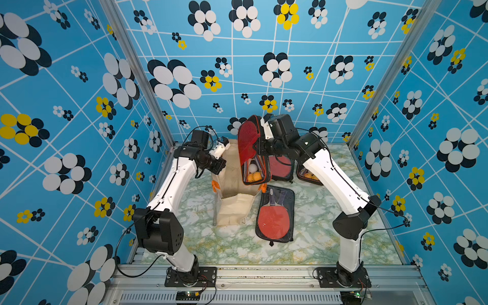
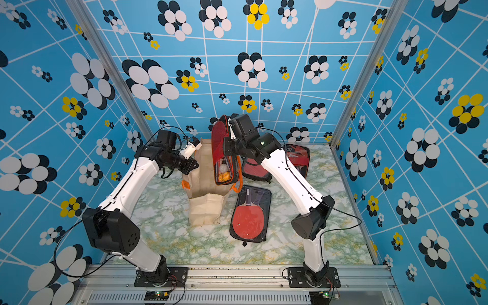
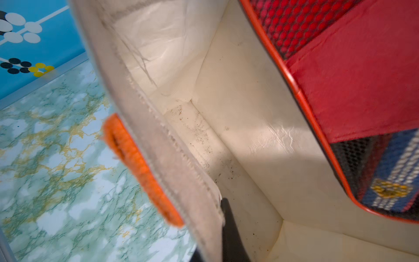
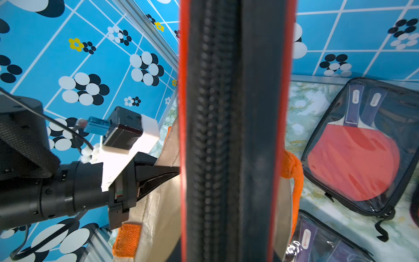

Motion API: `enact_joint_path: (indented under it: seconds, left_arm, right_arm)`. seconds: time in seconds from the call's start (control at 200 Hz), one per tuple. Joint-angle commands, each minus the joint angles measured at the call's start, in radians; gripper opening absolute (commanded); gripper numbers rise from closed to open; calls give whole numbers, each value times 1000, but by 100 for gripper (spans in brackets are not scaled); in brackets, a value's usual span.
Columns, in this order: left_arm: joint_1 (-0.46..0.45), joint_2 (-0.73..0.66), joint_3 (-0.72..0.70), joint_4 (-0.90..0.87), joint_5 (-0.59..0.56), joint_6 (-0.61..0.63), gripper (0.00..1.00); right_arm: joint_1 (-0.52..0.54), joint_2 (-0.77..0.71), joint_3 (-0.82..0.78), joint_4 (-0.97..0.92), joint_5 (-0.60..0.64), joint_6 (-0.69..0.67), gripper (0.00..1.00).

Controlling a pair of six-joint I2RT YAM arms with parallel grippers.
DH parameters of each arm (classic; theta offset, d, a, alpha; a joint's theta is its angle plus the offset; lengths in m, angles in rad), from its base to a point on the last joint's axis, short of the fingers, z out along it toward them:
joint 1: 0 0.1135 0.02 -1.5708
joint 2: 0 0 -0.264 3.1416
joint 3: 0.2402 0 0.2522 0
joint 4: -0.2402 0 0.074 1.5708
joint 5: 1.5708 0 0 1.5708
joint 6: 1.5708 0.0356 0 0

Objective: Remove the ping pong set from the canvas bag
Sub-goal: Pick up the ping pong set from the canvas bag.

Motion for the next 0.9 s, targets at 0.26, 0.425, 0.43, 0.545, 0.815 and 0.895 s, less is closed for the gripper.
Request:
enact_joint_path:
  seconds: [0.26,0.425,0.43,0.545,0.815,0.895]
  left_arm:
    - [10,27,19,-4,-7,4,0]
    - [10,32,25,-7,-9,4,0]
    - [11,31,25,-7,-9,4,0]
    - [11,33,27,-9,-13,4,0]
    - [18,34,23,-3,-26,5,0]
    - [24,36,23,2,-35,5,0]
  right_arm:
    - [-25,-135,47,41,75,-47,0]
    - [-31,-172,21,39,100,-58,0]
    - [-32,-174,20,40,101,-59,0]
    - [-42,-203,-8,41,119,-64,0]
    - [-81,-301,-153,75,136,-61,0]
    - [-95,-337,-213,91,139,-58,0]
